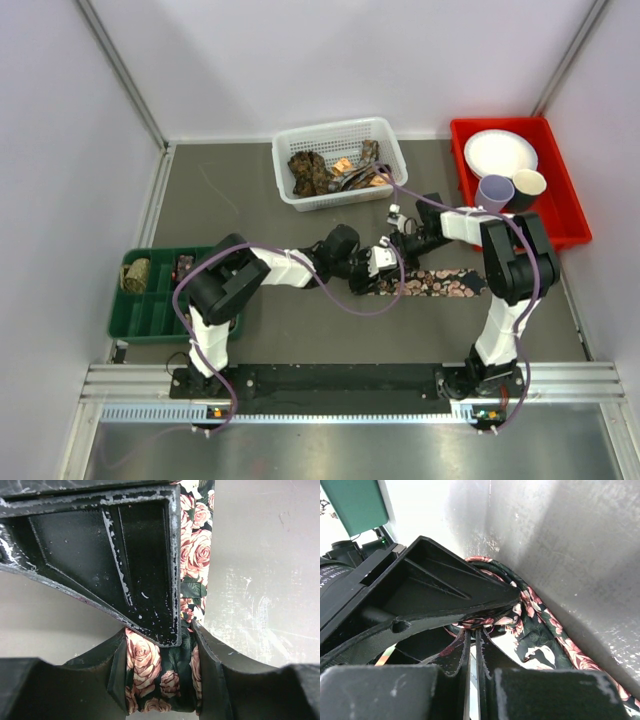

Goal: Roll the ties
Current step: Roll the tie at the center of the board.

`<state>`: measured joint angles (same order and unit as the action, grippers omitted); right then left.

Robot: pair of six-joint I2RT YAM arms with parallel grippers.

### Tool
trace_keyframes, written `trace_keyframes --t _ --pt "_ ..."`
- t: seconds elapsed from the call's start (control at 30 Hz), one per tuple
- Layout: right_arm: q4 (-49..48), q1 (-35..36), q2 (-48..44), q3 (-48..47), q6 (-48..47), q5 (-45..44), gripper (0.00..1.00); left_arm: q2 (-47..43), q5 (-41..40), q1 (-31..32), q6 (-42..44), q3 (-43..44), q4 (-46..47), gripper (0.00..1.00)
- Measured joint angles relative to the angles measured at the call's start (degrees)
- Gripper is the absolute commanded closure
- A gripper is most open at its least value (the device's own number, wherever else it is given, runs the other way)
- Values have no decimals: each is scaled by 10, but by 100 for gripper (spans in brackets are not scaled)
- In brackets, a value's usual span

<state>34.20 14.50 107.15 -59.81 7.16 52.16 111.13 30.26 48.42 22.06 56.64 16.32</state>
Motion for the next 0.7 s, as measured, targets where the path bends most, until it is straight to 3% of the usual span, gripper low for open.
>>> trace_keyframes --t 0.33,0.47,0.53,0.57,0.6,0.63,0.7 --pt "15 -8 18 0 -1 -54 100 -2 53 -17 4 -25 40 28" --pt "16 -9 31 0 3 -70 100 -2 83 -30 3 -36 58 28" --pt "18 -9 31 -2 5 -72 100 0 93 -33 2 -38 64 39" --pt "19 -11 31 -2 5 -74 100 0 95 -34 3 -38 68 49" --pt "19 -11 31 -3 5 -74 100 3 96 -36 4 -38 71 67" --pt "20 -11 32 -3 5 -73 100 7 97 -37 6 -36 76 76" --pt "20 -11 32 -3 4 -73 100 17 100 -41 6 -23 74 85"
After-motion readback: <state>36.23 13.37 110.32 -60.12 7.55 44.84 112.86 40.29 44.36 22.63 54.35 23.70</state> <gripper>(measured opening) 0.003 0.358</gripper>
